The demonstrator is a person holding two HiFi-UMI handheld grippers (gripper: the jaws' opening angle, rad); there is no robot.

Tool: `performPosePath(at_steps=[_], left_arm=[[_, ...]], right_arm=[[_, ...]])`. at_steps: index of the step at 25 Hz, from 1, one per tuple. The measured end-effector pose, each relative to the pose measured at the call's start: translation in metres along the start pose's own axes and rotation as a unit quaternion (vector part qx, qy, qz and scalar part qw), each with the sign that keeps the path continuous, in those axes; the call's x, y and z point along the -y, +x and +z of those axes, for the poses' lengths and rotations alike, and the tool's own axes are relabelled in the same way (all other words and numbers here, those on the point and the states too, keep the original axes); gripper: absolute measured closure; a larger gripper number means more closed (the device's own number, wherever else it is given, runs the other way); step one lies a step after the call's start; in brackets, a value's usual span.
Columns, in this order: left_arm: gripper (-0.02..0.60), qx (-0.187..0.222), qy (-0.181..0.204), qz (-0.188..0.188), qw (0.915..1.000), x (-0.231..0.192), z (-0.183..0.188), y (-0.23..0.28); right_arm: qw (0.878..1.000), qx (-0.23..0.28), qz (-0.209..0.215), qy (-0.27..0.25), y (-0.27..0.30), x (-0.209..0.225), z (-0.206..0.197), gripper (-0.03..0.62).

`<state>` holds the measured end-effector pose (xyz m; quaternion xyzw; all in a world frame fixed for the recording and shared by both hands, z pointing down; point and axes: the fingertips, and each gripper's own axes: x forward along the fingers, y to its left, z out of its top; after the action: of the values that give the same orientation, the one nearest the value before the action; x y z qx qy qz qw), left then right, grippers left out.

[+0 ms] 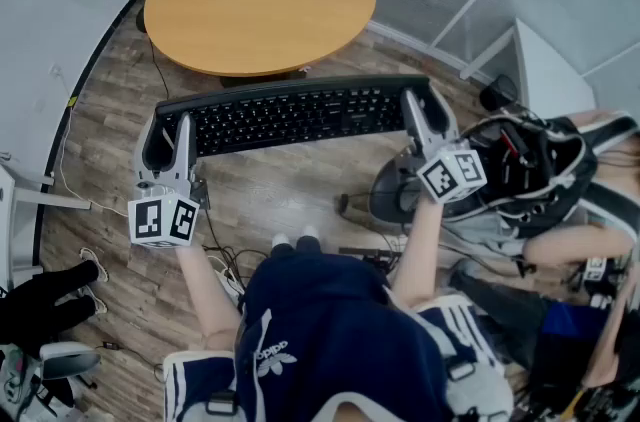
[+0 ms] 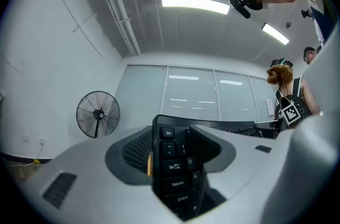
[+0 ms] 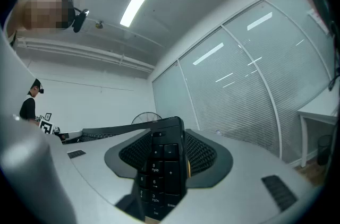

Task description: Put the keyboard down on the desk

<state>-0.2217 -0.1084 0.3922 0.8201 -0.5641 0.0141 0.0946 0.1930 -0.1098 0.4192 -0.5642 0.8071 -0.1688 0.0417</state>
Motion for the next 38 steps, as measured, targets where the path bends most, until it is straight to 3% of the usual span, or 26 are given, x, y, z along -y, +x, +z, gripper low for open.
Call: performPosePath(at_steps=[26, 38], left_arm=[[0.368, 0.016, 0.009, 0.002, 0.9998, -0.002, 0.009, -0.006], [0.368, 0.02, -0.011, 0.001, 0.9997, -0.007, -0.003, 0.002]], right_arm=[[1.0, 0.004, -0.003, -0.012, 0.002, -0.006, 0.01, 0.411], [1.0, 0.011, -0.023, 0.003, 0.0, 0.0, 0.001, 0.411]])
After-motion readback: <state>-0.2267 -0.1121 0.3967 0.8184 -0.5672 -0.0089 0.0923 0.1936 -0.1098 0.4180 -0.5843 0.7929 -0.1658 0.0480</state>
